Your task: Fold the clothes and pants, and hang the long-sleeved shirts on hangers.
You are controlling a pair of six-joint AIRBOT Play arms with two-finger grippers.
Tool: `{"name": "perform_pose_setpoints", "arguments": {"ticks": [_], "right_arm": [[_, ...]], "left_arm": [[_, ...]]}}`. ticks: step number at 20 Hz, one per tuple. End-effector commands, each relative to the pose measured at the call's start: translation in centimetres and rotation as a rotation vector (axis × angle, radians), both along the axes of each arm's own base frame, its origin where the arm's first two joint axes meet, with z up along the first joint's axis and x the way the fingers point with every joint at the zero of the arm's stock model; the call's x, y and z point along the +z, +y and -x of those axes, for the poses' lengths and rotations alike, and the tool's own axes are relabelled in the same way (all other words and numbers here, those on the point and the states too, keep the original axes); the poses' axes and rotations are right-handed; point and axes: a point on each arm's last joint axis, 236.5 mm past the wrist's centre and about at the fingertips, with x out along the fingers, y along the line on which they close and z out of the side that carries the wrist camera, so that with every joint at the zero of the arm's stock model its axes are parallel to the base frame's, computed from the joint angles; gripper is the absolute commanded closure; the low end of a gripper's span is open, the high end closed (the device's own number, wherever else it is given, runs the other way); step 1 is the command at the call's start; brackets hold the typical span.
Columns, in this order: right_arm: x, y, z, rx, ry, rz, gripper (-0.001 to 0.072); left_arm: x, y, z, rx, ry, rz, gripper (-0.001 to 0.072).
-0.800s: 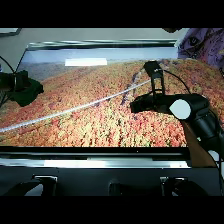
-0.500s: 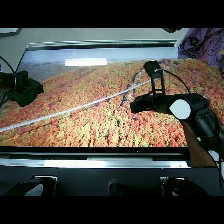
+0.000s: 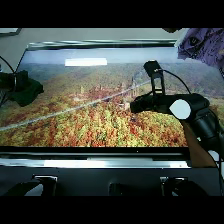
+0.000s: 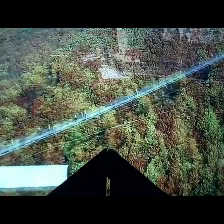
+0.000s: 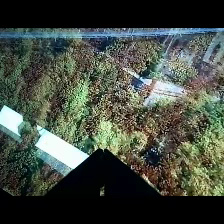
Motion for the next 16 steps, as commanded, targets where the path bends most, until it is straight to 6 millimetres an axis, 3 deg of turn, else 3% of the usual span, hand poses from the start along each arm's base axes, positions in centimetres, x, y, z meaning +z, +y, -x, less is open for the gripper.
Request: {"name": "perform_pose_setpoints", "arguments": {"ticks": [1,6,7,8,9,12,14,16], "right_arm": [[0.0,0.0,0.0,0.001,0.000,-0.001,0.0686],[0.1,0.0,0.0,0.001,-0.001,-0.001,0.0686],[0.0,0.0,0.0,0.001,0.000,-0.001,0.0686],[0.1,0.0,0.0,0.001,-0.001,-0.001,0.0686],[0.1,0.1,0.0,0.000,0.000,-0.002,0.0686],[0.2,0.1,-0.2,-0.002,-0.011,-0.007,0.0686],[0.6,0.2,-0.6,-0.007,-0.031,-0.016,0.0686],[0.6,0.2,-0.6,-0.007,-0.030,-0.016,0.0686]], "left_arm": [[0.0,0.0,0.0,0.000,0.000,0.000,0.0686],[0.0,0.0,0.0,0.000,0.000,0.000,0.0684],[0.0,0.0,0.0,0.032,0.007,0.026,0.0575],[-0.7,0.2,0.4,0.134,0.062,0.088,0.0128],[-1.5,1.0,0.4,0.215,0.104,0.122,0.0002],[-4.0,5.0,-1.2,0.342,0.149,0.124,0.0003],[-4.3,7.4,-3.2,0.405,0.095,0.133,0.0003],[-4.4,10.8,-5.3,0.421,0.012,0.025,0.0003]]}}
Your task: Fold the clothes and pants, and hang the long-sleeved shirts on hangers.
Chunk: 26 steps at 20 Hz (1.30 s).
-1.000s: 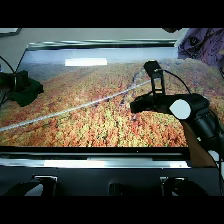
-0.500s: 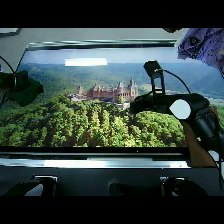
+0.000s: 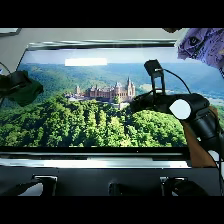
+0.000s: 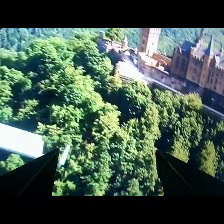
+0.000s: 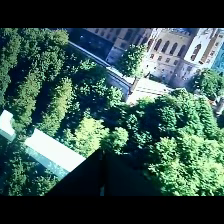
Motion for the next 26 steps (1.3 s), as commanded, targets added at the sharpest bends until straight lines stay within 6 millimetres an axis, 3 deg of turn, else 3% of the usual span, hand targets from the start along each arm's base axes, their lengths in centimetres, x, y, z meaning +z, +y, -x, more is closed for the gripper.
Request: {"name": "perform_pose_setpoints", "arguments": {"ticks": [1,3,7,9,11,15,18,19,20,21,24,26], "right_arm": [[0.2,0.1,-0.2,-0.002,-0.011,-0.006,0.0686],[0.3,0.1,-0.2,-0.002,-0.012,-0.006,0.0686],[0.2,0.0,-0.2,-0.001,-0.010,-0.003,0.0686],[0.1,0.0,-0.1,0.000,-0.006,-0.001,0.0686],[0.1,0.0,-0.1,0.000,-0.005,0.000,0.0686],[0.0,0.0,0.0,0.001,0.001,0.001,0.0686],[-0.3,-0.2,0.2,0.003,0.011,0.014,0.0686],[-0.3,-0.3,0.2,0.003,0.010,0.018,0.0686],[-0.3,-0.4,0.1,0.002,0.006,0.025,0.0686],[-0.3,-0.5,0.1,0.001,0.004,0.031,0.0686],[-0.3,-0.5,0.1,-0.004,0.008,0.026,0.0686],[-0.5,-0.5,0.3,-0.021,0.028,0.015,0.0686]], "left_arm": [[-0.1,6.7,-3.9,0.105,-0.110,-0.167,0.0005],[-0.6,11.8,-7.0,0.197,-0.183,-0.237,0.0010],[-6.9,21.8,-12.2,0.396,-0.158,-0.175,0.0010],[-10.8,25.1,-14.5,0.427,-0.145,-0.175,0.0010],[-16.0,26.7,-15.8,0.438,-0.101,-0.166,0.0010],[-24.3,27.0,-16.7,0.428,-0.036,-0.147,0.0010],[-26.9,26.2,-17.0,0.411,-0.012,-0.141,0.0018],[-26.9,25.9,-17.1,0.407,-0.011,-0.140,0.0209],[-26.6,25.3,-17.2,0.407,-0.008,-0.122,0.0610],[-25.7,24.4,-17.1,0.405,-0.003,-0.094,0.0689],[-20.9,20.7,-17.7,0.363,-0.023,-0.061,0.0691],[-16.9,15.6,-17.5,0.264,-0.010,-0.029,0.0693]]}}
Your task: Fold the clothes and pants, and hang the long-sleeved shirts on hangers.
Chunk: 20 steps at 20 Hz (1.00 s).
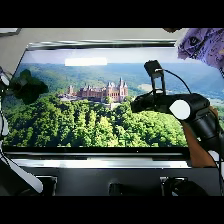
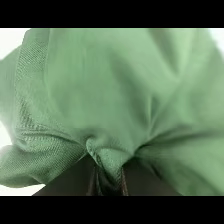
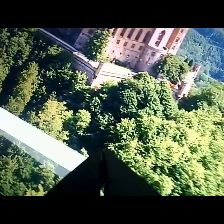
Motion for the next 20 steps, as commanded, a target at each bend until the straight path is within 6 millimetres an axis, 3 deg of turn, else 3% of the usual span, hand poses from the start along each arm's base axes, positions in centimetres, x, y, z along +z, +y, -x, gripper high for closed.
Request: {"name": "perform_pose_setpoints", "arguments": {"ticks": [1,4,6,9,12,16,17,18,19,20], "right_arm": [[-0.2,-0.1,0.3,-0.017,0.024,-0.006,0.0686],[-0.8,-0.7,1.5,-0.005,0.072,0.030,0.0686],[-1.3,-2.2,2.5,-0.002,0.098,0.103,0.0686],[-1.1,-5.0,3.8,-0.013,0.106,0.213,0.0686],[-0.3,-7.3,5.3,-0.031,0.104,0.289,0.0684],[0.0,-8.5,7.0,-0.033,0.134,0.319,0.0625],[-0.2,-8.4,7.3,-0.030,0.148,0.319,0.0624],[-0.2,-8.3,7.3,-0.027,0.152,0.315,0.0622],[-0.2,-8.2,7.2,-0.026,0.148,0.309,0.0549],[-0.1,-8.1,7.0,-0.028,0.135,0.303,0.0427]], "left_arm": [[6.1,-8.3,0.5,-0.141,0.009,0.071,0.0693],[11.8,-19.4,2.3,-0.303,-0.027,0.157,0.0694],[14.2,-27.9,5.8,-0.442,0.003,0.205,0.0694],[16.3,-38.7,12.3,-0.582,0.030,0.252,0.0694],[14.5,-46.3,19.4,-0.652,0.126,0.298,0.0693],[7.8,-53.2,26.7,-0.749,0.291,0.302,0.0688],[6.4,-54.2,27.8,-0.747,0.311,0.310,0.0622],[5.3,-55.1,28.8,-0.750,0.329,0.315,0.0341],[4.9,-55.4,29.2,-0.759,0.338,0.309,0.0020],[5.1,-55.2,29.0,-0.764,0.334,0.306,0.0010]]}}
